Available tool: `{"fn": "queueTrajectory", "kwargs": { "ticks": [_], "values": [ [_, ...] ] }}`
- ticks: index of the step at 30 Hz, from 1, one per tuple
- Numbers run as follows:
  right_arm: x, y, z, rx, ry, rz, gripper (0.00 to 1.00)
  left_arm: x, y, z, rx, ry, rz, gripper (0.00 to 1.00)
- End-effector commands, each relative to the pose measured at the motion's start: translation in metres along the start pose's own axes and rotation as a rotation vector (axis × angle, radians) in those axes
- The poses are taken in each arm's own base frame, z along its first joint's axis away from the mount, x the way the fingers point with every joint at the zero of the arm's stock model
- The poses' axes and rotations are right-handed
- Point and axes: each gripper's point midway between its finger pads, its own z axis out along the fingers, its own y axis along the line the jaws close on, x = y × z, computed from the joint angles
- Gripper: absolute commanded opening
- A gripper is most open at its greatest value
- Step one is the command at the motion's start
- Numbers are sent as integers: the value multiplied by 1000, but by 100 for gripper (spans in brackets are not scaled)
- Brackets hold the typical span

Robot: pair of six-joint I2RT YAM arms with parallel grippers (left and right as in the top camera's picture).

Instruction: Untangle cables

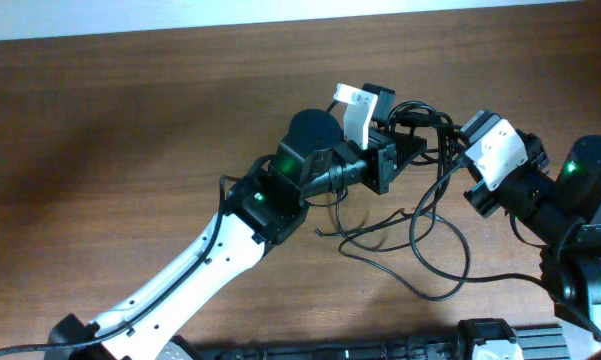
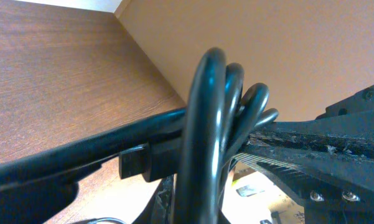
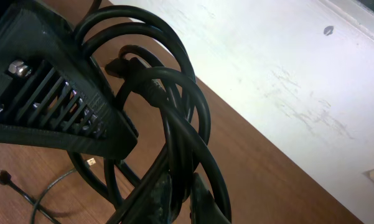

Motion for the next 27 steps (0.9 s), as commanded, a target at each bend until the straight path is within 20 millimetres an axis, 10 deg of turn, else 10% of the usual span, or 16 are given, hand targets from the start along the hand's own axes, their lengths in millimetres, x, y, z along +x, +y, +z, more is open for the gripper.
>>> {"fn": "queueTrajectory", "kwargs": {
  "ticks": [1, 9, 18, 22, 27],
  "values": [
    [2, -8, -2, 38, 28, -2, 4, -2, -9, 0, 27, -4, 13, 0],
    [5, -10, -15, 93, 46, 0, 4, -23, 41, -11, -183, -97, -24, 0],
    [2, -12, -29, 145, 34, -3, 4, -33, 55, -20, -200, -123, -82, 0],
    [2, -8, -29, 122, 32, 0, 64, -25, 41, -17, -123, -68, -81, 0],
    [-2, -3, -28, 93, 9, -1, 69, -10, 9, -10, 17, 6, -42, 0]
  ]
}}
